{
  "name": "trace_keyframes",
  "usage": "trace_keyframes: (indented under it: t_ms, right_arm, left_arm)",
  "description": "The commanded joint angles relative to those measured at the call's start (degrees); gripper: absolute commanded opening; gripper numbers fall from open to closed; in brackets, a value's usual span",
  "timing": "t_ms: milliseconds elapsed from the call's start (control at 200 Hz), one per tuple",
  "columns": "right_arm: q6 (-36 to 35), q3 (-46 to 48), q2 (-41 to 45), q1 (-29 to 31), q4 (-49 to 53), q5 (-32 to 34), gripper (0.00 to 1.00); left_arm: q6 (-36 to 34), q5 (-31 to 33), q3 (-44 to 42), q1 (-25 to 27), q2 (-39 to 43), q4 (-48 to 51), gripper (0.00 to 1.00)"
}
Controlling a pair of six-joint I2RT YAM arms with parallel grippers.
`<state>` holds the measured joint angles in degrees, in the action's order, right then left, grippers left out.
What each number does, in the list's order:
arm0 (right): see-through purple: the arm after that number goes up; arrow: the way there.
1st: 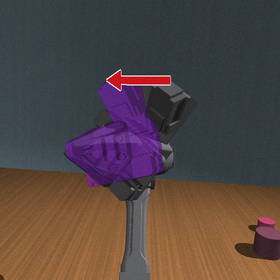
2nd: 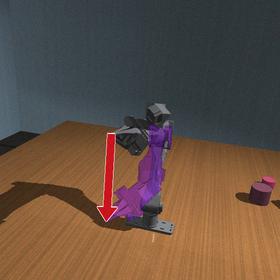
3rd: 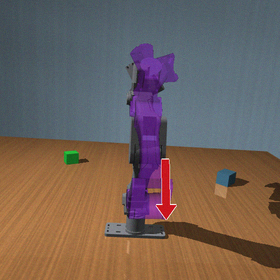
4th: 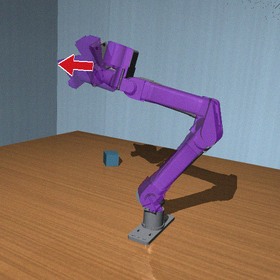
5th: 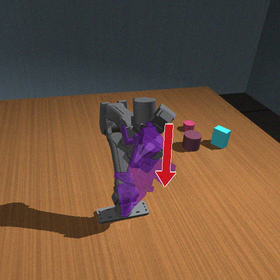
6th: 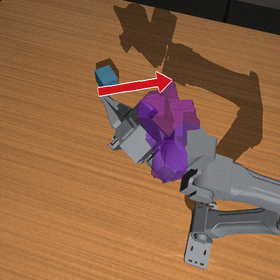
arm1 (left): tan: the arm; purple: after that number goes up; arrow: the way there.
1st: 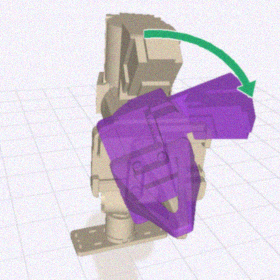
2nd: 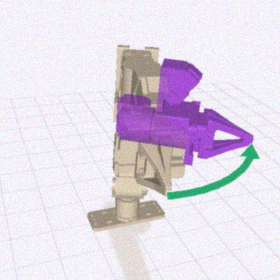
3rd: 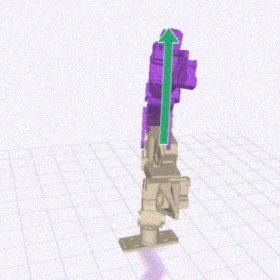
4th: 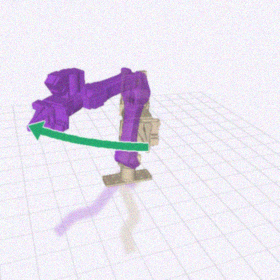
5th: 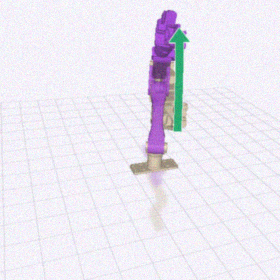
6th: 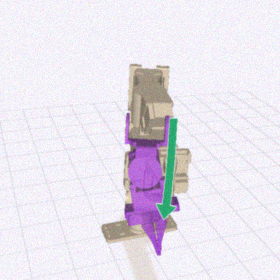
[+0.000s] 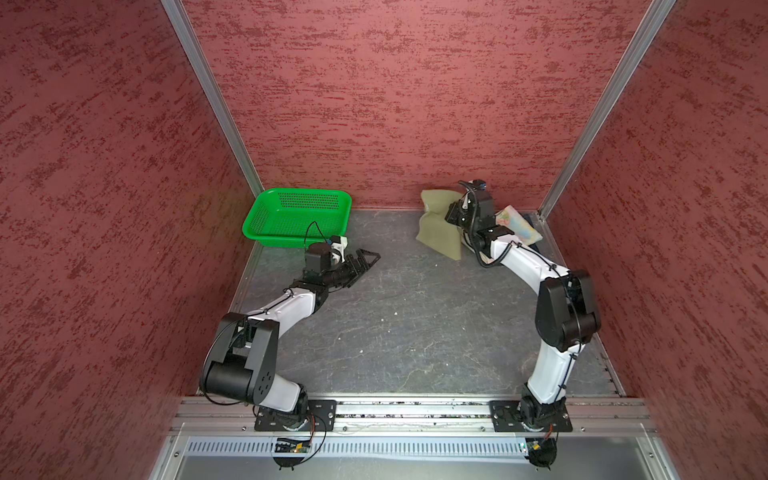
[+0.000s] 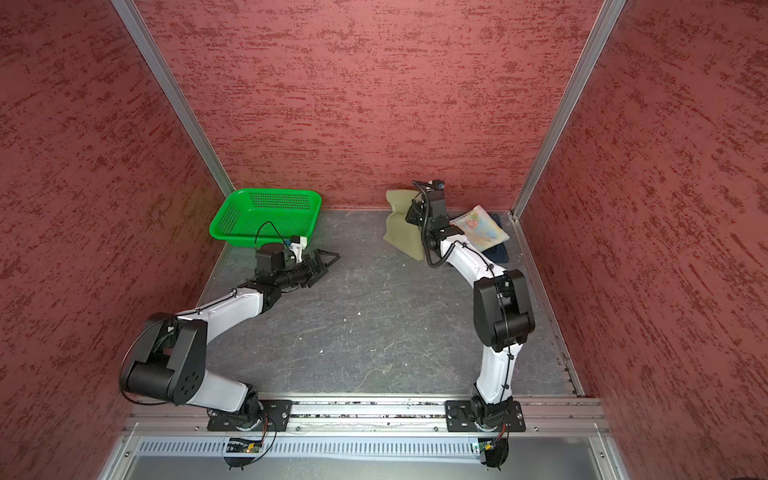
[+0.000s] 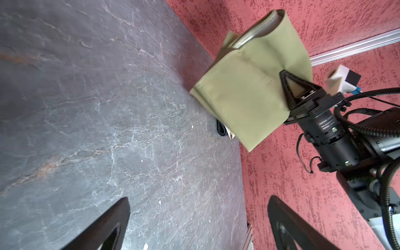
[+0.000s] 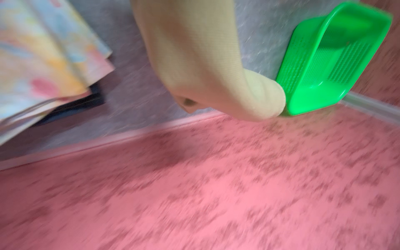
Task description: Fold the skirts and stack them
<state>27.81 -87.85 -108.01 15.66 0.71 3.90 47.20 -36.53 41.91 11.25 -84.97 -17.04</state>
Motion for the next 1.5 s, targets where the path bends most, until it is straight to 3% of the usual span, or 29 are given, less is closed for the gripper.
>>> trace_keyframes:
  t_ms: [0, 276, 501, 646, 691, 832, 887, 1067, 1232, 1362, 1498]
  right_arm:
    - [-1.2, -4.96, -1.4, -1.69, 2.32, 5.63, 0.0]
    - [9.54, -6.64, -0.73, -11.38, 2.17, 4.84, 0.0]
    - [19.27, 8.39, 2.89, -20.92, -5.1, 2.59, 0.0]
    - [17.96, 9.41, -1.5, -23.32, -2.2, 3.62, 0.0]
    - [17.05, 8.19, -2.93, -23.39, 0.83, 5.84, 0.13]
    - [13.12, 4.66, -3.41, -23.53, 8.81, 14.46, 0.81]
    - [11.38, 4.0, -2.1, -23.65, 10.86, 17.52, 0.98]
    - [6.92, 4.21, 3.29, -24.59, 17.25, 26.86, 0.99]
    - [4.04, 10.39, 9.49, -25.84, 15.5, 28.35, 0.99]
    - [-1.65, 23.55, 20.7, -25.71, 0.36, 19.58, 0.99]
    - [-7.89, 40.75, 32.69, -24.47, -17.47, 11.84, 0.99]
  left_arm:
    - [1.37, -1.52, -0.51, 0.51, -0.26, -4.63, 1.0]
    - [0.66, -1.44, -0.34, 1.06, 0.86, -3.55, 1.0]
    - [0.3, -0.87, -0.78, 1.5, 1.49, -2.83, 1.0]
    - [0.51, -0.59, -0.42, 1.76, 1.38, -2.25, 1.0]
    - [0.5, -0.02, -0.01, 1.85, 1.74, -1.59, 1.0]
    - [-1.74, 4.09, 2.78, 1.94, 4.33, 5.28, 1.0]
    - [-4.15, 6.66, 4.57, 1.94, 5.98, 9.81, 1.0]
    - [-11.89, 20.21, 12.0, 0.65, 10.14, 26.93, 1.0]
    - [-17.73, 27.86, 14.4, -1.67, 12.83, 33.73, 1.0]
    - [-24.73, 36.04, 12.95, -2.34, 18.73, 35.33, 1.0]
    - [-32.54, 46.32, 4.15, -4.13, 28.55, 28.05, 1.0]
